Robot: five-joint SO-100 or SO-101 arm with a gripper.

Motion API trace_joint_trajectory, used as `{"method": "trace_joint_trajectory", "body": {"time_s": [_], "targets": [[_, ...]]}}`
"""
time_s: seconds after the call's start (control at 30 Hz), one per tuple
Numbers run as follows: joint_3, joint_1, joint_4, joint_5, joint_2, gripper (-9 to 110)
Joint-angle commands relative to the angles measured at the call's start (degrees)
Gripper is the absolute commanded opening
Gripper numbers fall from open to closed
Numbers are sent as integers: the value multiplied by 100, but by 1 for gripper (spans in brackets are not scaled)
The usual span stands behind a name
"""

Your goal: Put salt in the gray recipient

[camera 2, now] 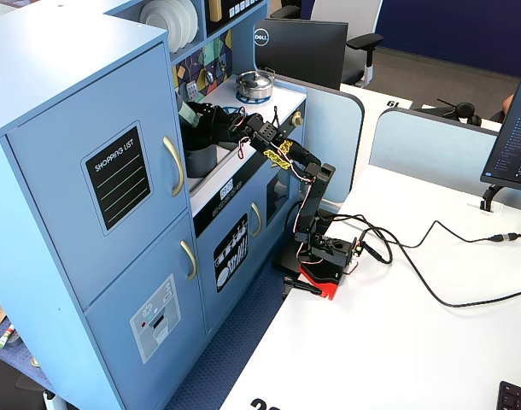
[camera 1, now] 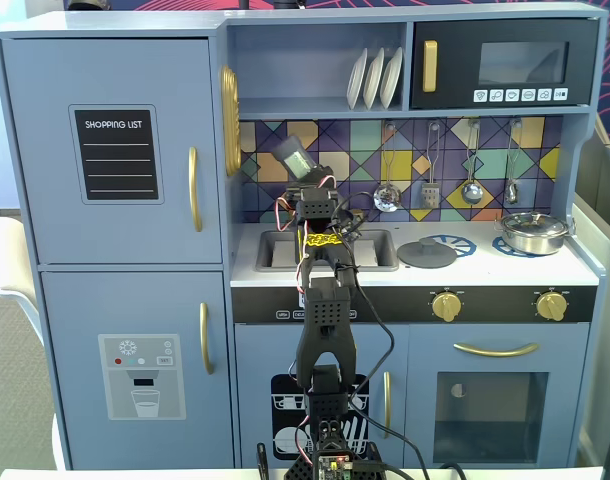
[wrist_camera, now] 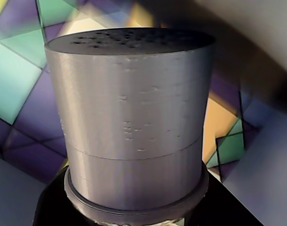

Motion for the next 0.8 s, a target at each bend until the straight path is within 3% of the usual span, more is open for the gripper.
{"method": "trace_joint_trajectory", "body": {"time_s": [0.0,0.17,0.5,0.77], "targets": [[-765,-325,-246,0,53,0],[-1204,-431,-255,-26,-149,0],[149,114,-132,62,431,0],[-1573,-598,-343,-176,-457,0]]}}
